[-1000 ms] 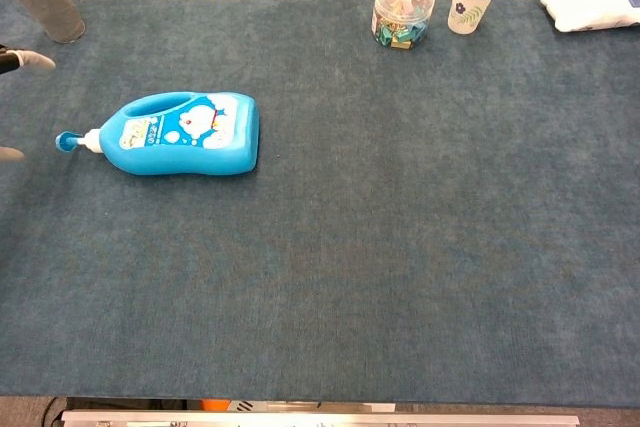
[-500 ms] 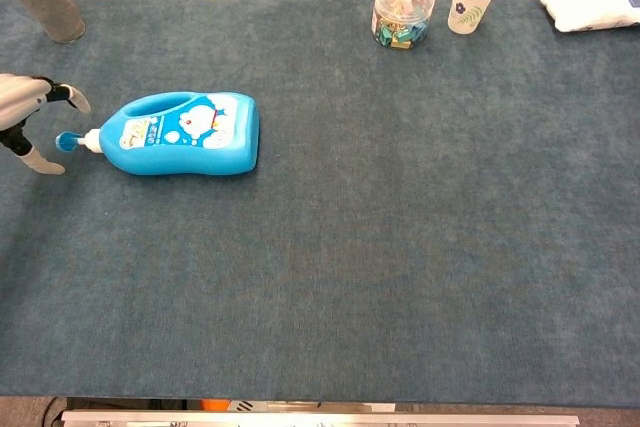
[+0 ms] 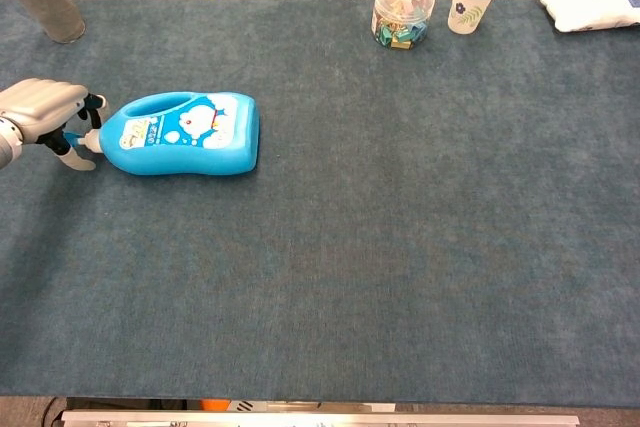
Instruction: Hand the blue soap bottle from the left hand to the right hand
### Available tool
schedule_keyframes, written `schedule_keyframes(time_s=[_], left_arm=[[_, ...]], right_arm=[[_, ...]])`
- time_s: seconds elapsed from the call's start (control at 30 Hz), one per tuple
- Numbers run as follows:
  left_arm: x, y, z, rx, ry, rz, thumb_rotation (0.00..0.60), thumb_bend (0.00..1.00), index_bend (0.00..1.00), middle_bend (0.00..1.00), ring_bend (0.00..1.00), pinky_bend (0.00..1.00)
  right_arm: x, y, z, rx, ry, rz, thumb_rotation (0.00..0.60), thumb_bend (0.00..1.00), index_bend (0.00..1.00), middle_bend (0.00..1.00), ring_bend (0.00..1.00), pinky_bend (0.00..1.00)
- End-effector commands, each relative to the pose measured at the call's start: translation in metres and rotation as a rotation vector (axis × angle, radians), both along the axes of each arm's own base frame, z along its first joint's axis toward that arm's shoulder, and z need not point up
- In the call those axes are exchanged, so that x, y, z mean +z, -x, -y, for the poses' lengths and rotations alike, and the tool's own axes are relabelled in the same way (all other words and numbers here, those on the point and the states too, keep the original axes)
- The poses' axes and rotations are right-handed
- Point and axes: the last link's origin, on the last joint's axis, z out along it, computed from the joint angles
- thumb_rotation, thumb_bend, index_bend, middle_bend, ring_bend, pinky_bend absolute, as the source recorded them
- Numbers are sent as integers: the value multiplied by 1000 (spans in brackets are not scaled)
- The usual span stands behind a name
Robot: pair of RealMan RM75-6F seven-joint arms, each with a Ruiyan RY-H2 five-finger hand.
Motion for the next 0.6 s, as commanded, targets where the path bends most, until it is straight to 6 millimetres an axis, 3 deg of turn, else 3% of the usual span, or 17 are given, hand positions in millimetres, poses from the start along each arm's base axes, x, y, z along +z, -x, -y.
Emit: schedule_keyframes(time_s=[0.03,0.23,0.6], left_arm=[[-4,0,-4,-2,-2,1,600,167,412,418,322,429],[-10,3,-8,7,2,13,600,222,471,494,387,464],[-15,-2,-10,-7,20,61,600,357,617,667,579,673]], right_arm=[[1,1,-1,-4,0,-2,600,0,180,263,211,326],[3,3,-2,-15,7,0,600,0,180,263,211,326],[8,5,-4,-31,23,5,600,0,180,263,211,326]])
